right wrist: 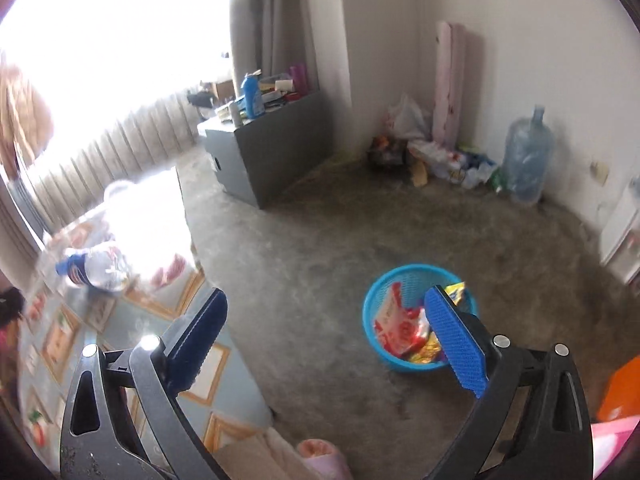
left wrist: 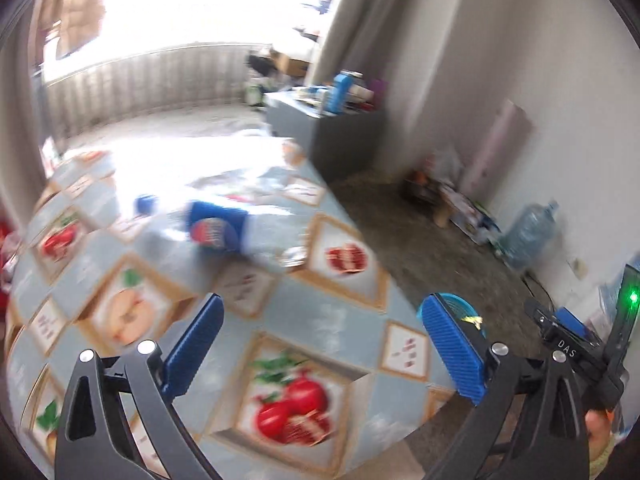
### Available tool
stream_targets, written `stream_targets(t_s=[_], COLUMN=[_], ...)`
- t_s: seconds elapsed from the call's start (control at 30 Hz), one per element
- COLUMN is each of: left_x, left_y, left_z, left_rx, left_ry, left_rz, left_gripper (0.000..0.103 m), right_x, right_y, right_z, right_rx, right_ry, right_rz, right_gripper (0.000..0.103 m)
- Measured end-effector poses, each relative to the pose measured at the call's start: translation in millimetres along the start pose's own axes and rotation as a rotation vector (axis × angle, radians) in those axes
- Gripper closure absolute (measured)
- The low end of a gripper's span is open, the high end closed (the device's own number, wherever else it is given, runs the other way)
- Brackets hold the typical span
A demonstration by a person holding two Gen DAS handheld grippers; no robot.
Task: Collect trash
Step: 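Move both open tools back over the table toward the Pepsi bottle, then grasp the blue Pepsi bottle with the left tool while the right tool grasps the clear cup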
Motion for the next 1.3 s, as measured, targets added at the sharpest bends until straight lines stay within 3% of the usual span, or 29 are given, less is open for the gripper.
stream_targets(t_s=[0.23, 0.37, 0.47, 0.67, 0.77, 0.8, 0.93, 1.03, 1.2, 1.3], left_x=[-11, -13, -14, -8, 7, 14, 29, 37, 40, 39], left_y=[42, 59, 67, 56, 41, 34, 0, -33, -88, -117], left_z=[-52, -75, -91, -104, -101, -99, -98, -99, -101, -106], left_rx=[0.11, 0.201, 0.223, 0.156, 0.065, 0.02, -0.038, -0.079, -0.133, -0.107], left_ry=[0.133, 0.153, 0.176, 0.217, 0.232, 0.236, 0.265, 0.285, 0.339, 0.335], left_rz=[0.04, 0.066, 0.1, 0.103, 0.116, 0.119, 0.084, 0.04, -0.041, -0.076], left_gripper=[0.006, 0.006, 0.006, 0.006, 0.006, 0.006, 0.006, 0.006, 0.006, 0.006], right_x=[0, 1, 4, 21, 37, 43, 63, 67, 51, 31], right_y=[30, 43, 52, 58, 54, 51, 31, 0, -73, -113], right_z=[-36, -63, -78, -102, -120, -126, -154, -181, -227, -251], right_rx=[-0.046, 0.077, 0.193, 0.295, 0.34, 0.359, 0.469, 0.568, 0.68, 0.699], right_ry=[0.186, 0.213, 0.207, 0.205, 0.2, 0.198, 0.182, 0.161, 0.076, 0.039], right_rz=[0.102, 0.105, 0.12, 0.153, 0.144, 0.133, 0.086, -0.012, -0.24, -0.369], right_gripper=[0.008, 0.008, 0.008, 0.008, 0.008, 0.008, 0.009, 0.017, 0.049, 0.061])
Point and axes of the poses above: each gripper's, at about its wrist camera, not at the fingertips, and y roughly against the way its jaws point, z to its right, x to its top, the point moved 9 cm from there along -y, roughly the way its jaws point, and after that the axes turned 2 degrees about -x, right-handed, at the moved point
